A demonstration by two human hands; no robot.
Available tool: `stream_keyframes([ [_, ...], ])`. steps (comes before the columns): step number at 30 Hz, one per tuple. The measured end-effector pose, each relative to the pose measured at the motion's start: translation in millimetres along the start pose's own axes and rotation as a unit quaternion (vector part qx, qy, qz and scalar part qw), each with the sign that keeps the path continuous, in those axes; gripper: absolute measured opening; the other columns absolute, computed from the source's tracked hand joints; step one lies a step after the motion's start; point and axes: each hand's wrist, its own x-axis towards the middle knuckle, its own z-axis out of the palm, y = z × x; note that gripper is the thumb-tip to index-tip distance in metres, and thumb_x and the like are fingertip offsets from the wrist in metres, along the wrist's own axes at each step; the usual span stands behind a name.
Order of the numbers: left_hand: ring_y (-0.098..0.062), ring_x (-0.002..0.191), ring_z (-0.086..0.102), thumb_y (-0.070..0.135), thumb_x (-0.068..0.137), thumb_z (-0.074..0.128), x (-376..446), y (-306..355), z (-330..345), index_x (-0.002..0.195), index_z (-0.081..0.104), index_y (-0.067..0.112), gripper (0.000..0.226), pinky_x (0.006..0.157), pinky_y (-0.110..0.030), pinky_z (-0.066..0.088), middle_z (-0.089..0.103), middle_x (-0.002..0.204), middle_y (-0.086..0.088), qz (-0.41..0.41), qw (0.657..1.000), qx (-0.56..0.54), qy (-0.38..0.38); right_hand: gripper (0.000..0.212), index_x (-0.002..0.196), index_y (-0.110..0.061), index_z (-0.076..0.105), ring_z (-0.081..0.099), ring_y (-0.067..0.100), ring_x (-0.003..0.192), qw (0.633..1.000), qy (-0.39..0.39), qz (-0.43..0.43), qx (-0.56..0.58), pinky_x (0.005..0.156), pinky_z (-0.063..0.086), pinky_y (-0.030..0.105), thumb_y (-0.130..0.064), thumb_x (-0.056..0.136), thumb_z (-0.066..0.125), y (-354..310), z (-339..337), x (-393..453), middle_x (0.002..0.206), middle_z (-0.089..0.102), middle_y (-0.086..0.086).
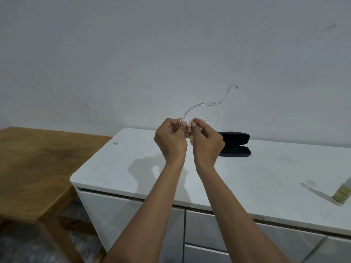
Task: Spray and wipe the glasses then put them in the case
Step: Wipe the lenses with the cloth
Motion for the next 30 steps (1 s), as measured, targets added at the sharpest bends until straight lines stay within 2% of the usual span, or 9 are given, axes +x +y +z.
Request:
stream_keyframes([
  [4,-0.024,0.066,0.076,-0.005,0.087,0.071,0,6,3,0.087,0.07,0.001,0.006,0.066,-0.041,0.065,0.075,0.074,-0.012,0.029,1.0,0.007,-0.008,0.017,0.105,-0.018,0.081,0.076,0.011,0.091,0.999,0.013,0.014,0.036,0.089,0.061,0.039,-0.016,0.089,0.076,-3,8,3,0.095,0.08,-0.006],
  [8,-0.019,0.063,0.075,-0.003,0.087,0.071,3,7,5,0.083,0.069,0.008,0.012,0.063,-0.032,0.063,0.075,0.07,-0.007,0.031,0.999,0.02,-0.001,0.019,0.106,-0.014,0.08,0.076,0.018,0.089,0.992,-0.016,0.077,0.103,0.083,0.063,0.031,-0.007,0.089,0.074,-6,10,9,0.098,0.08,0.005],
  [10,-0.015,0.061,0.074,-0.004,0.087,0.072,5,11,4,0.083,0.069,0.007,0.012,0.059,-0.023,0.06,0.073,0.067,-0.003,0.029,0.999,0.018,0.004,0.02,0.106,-0.016,0.08,0.077,0.019,0.09,0.989,-0.041,0.088,0.11,0.087,0.061,0.032,-0.008,0.088,0.076,-6,11,13,0.097,0.08,0.005],
  [15,-0.007,0.05,0.068,-0.004,0.086,0.072,13,13,0,0.077,0.069,0.011,0.018,0.057,-0.017,0.054,0.068,0.057,0.008,0.038,0.998,0.04,0.005,0.02,0.101,-0.023,0.08,0.076,0.026,0.097,0.984,-0.103,0.103,0.107,0.096,0.059,0.038,-0.009,0.087,0.076,-2,9,17,0.097,0.079,0.007],
  [17,-0.01,0.053,0.069,-0.004,0.085,0.073,16,11,-2,0.077,0.07,0.012,0.018,0.061,-0.025,0.059,0.07,0.059,0.008,0.028,0.999,0.039,0.007,0.02,0.103,-0.018,0.081,0.076,0.028,0.097,0.982,-0.131,0.101,0.093,0.091,0.06,0.034,-0.008,0.087,0.075,-4,5,17,0.097,0.08,0.009],
  [20,-0.001,0.055,0.067,-0.003,0.082,0.076,18,6,-8,0.077,0.073,0.01,0.014,0.068,-0.027,0.06,0.07,0.063,0.011,0.013,0.998,0.056,0.011,0.02,0.105,-0.01,0.08,0.077,0.023,0.091,0.98,-0.183,0.075,0.027,0.077,0.057,0.021,-0.006,0.087,0.073,-9,-4,18,0.093,0.08,0.008],
  [22,-0.008,0.063,0.072,-0.003,0.081,0.076,18,0,-14,0.081,0.076,0.008,0.01,0.073,-0.033,0.063,0.073,0.068,0.004,-0.004,0.998,0.057,0.001,0.017,0.099,-0.013,0.082,0.077,0.016,0.083,0.976,-0.209,0.044,-0.042,0.073,0.055,0.022,-0.007,0.085,0.074,-12,-11,19,0.085,0.08,0.006],
  [25,-0.027,0.069,0.076,-0.005,0.082,0.075,14,-6,-21,0.08,0.074,0.008,0.013,0.07,-0.041,0.065,0.075,0.07,-0.008,-0.036,0.999,0.028,-0.015,0.015,0.087,-0.014,0.084,0.07,0.014,0.064,0.968,-0.231,0.022,-0.098,0.06,0.054,0.027,-0.005,0.082,0.073,-14,-16,17,0.073,0.076,0.008],
  [30,-0.033,0.072,0.077,-0.007,0.081,0.077,5,-1,-20,0.084,0.07,0.001,0.011,0.064,-0.032,0.063,0.074,0.073,-0.014,-0.096,0.994,-0.054,-0.01,0.013,0.09,-0.016,0.084,0.074,0.004,0.076,0.979,-0.153,-0.034,-0.127,0.07,0.052,0.012,-0.01,0.083,0.075,-11,-21,9,0.078,0.079,-0.007],
])
